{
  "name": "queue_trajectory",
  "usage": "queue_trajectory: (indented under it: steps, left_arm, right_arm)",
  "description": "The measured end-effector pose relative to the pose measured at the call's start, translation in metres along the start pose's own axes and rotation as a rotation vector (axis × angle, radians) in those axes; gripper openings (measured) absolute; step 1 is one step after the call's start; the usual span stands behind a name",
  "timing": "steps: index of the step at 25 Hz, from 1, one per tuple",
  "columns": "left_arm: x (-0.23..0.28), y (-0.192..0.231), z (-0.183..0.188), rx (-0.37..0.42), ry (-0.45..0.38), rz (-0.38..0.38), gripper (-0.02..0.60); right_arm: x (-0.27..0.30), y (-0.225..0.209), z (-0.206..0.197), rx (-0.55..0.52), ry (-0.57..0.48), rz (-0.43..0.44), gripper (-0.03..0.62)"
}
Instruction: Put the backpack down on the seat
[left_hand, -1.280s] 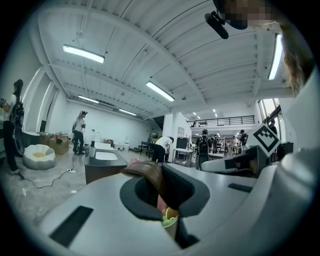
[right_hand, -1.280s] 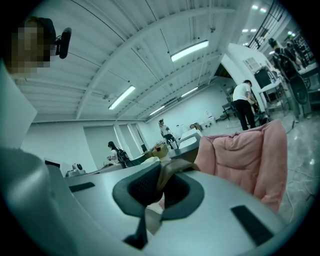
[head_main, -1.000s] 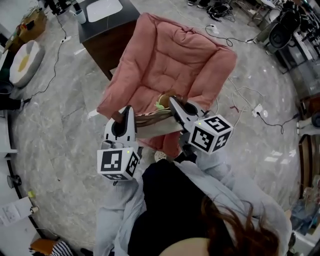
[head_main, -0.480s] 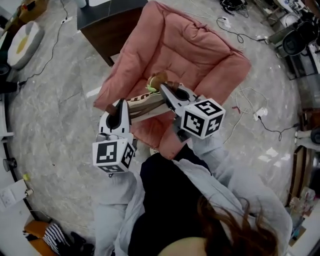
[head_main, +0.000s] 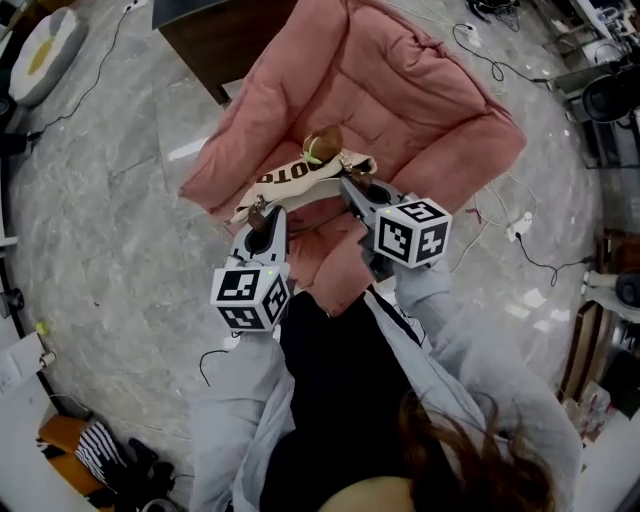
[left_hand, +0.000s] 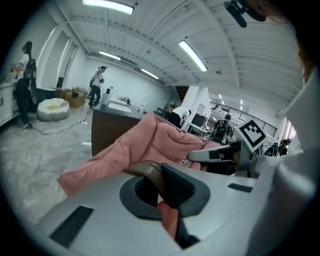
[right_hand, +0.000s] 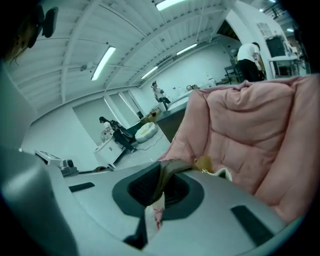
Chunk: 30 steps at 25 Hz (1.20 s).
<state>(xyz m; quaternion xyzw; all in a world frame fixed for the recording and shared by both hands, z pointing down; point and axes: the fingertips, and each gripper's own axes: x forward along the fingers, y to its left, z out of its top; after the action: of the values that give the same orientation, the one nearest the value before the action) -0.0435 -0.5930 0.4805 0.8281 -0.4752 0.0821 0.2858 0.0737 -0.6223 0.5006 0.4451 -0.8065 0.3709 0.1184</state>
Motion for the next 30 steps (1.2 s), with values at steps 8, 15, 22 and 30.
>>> queue_trajectory:
  steps: [8,15,22,30]
  left_arm:
    - [-0.009,-0.004,-0.058,-0.092,0.093,-0.037,0.014]
    - [-0.039,-0.028,-0.101,-0.118,0.148,-0.113,0.014]
    - [-0.059,-0.062,-0.148,-0.170,0.186,-0.124,0.014]
    - [-0.070,-0.117,-0.207,-0.255,0.176,-0.032,0.013]
  right_arm:
    - [-0.013,-0.005,-0.045,0.040,0.019,-0.032,0.009]
    - [-0.045,-0.005,-0.097,0.089,0.038,-0.111,0.009]
    - [-0.085,-0.017,-0.149,0.131,0.074,-0.124,0.009]
    - [-0.125,-0.045,-0.186,0.080,0.146,-0.037,0.009]
